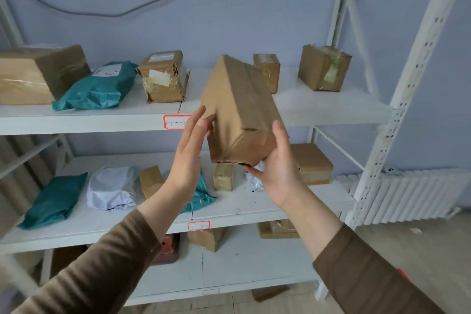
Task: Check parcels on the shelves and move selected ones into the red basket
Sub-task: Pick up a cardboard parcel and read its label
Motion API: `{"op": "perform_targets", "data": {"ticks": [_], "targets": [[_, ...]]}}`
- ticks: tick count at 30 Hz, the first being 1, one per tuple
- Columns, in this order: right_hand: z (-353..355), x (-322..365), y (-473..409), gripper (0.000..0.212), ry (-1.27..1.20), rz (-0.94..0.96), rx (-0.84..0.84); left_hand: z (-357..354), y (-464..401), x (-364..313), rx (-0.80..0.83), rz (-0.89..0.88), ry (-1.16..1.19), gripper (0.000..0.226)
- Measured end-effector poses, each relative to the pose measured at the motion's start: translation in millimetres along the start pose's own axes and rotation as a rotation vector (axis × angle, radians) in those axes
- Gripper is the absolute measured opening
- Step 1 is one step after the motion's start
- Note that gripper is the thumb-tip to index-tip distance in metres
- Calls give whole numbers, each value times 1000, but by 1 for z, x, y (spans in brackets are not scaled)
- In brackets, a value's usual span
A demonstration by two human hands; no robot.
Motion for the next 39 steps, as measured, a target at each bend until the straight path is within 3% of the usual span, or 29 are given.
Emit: {"op": "perform_targets", "data": {"ticks": [2, 5, 8, 13, 16, 19, 22, 25, 29, 32, 34, 36, 39], "targets": [[-2, 21, 8, 52, 251, 146, -72, -5, 2, 11, -3, 90, 107, 74], [-8, 50, 18, 69, 767, 534, -154, -15, 5, 20, -7, 148, 186, 82], [-7, 50, 23, 86, 1207, 736, -257, -26, 4, 29, 34, 230, 213, 98], [3, 51, 36, 92, 1511, 977, -328, -48, 0, 36, 91, 289, 160, 109], [11, 44, 40, 97, 1586, 1095, -301, -65, 0, 39, 141, 300, 131, 89], [23, 38, 38, 103, 1548, 1119, -217, -66, -4, 42, 85, 272, 112, 74], [46, 44, 33, 101, 1275, 1067, -142, -56, -7, 34, 17, 118, -6, 93], [77, 53, 16, 97, 995, 928, -91, -51, -5, 24, 53, -72, -213, 104], [99, 51, -2, 60, 944, 737, -7, -60, 1, 21, 124, -171, -325, 111], [95, 52, 3, 46, 832, 630, 118, -63, 2, 27, 95, -84, -275, 108], [92, 49, 4, 53, 673, 516, 222, -68, 3, 31, 73, 9, -199, 102], [95, 45, 1, 68, 565, 424, 258, -74, 5, 34, 43, 87, -118, 80], [105, 44, -4, 70, 480, 374, 226, -81, 6, 35, 0, 166, -70, 44]]}}
Point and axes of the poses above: each hand's wrist, its own y-axis away from the middle knuckle, its own z-axis out of the back of the hand, x = y × z, the point moved 9 cm from there along -y, towards the middle knuckle
